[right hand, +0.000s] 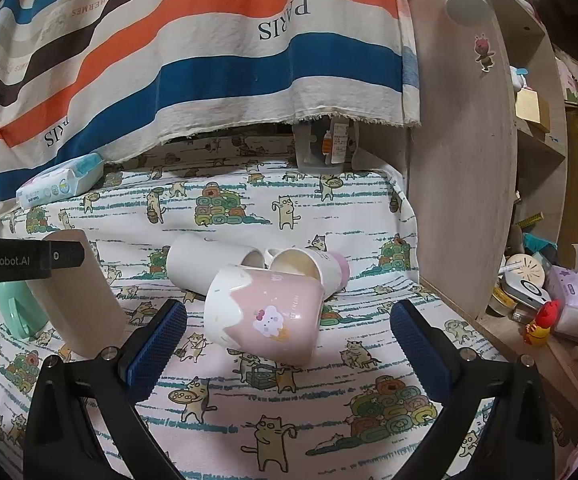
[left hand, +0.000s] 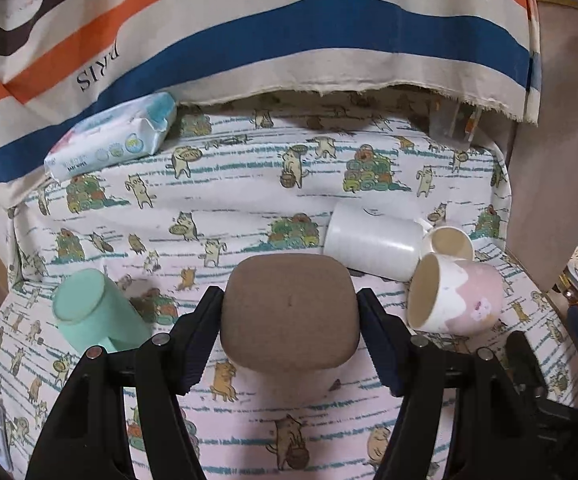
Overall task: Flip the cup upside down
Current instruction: 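Lift the beige cup with the left gripper, turning its bottom upward, then lower the beige cup rim-down onto the table with the left gripper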
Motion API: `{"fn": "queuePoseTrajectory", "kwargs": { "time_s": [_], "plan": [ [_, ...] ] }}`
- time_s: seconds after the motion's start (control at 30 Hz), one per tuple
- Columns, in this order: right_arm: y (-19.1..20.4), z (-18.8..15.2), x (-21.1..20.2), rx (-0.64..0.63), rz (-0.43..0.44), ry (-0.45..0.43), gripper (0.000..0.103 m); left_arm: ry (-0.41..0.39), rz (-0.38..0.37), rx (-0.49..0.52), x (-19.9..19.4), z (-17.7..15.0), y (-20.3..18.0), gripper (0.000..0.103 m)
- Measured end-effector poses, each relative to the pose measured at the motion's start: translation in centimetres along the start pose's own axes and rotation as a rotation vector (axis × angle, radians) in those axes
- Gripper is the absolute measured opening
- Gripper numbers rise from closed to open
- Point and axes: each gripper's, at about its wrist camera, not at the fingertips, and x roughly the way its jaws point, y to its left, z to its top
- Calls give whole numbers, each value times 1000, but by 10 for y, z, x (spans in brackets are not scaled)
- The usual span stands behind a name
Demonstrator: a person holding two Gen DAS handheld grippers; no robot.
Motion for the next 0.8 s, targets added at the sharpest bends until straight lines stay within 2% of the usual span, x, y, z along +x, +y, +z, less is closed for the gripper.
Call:
{"fn": "queuePoseTrajectory", "kwargs": {
  "time_s": [0.27,0.37,0.5,0.6,0.8],
  "plan": [
    [2,0,0,-11,-2,-3,102,-17,-15,14,6,-10,5,66],
    [2,-1,0,-9,-2,-1,102,-50,14,35,5,-9,6,66],
    [2,-1,-1,-10,-5,-3,102,-25,29,17,16,-4,18,66],
    [3,-1,-2,-15,-6,-11,103,-52,65,25,19,-1,28,66],
    [5,-1,-1,-22,-2,-6,102,-82,111,78,32,4,40,66]
  ]
}}
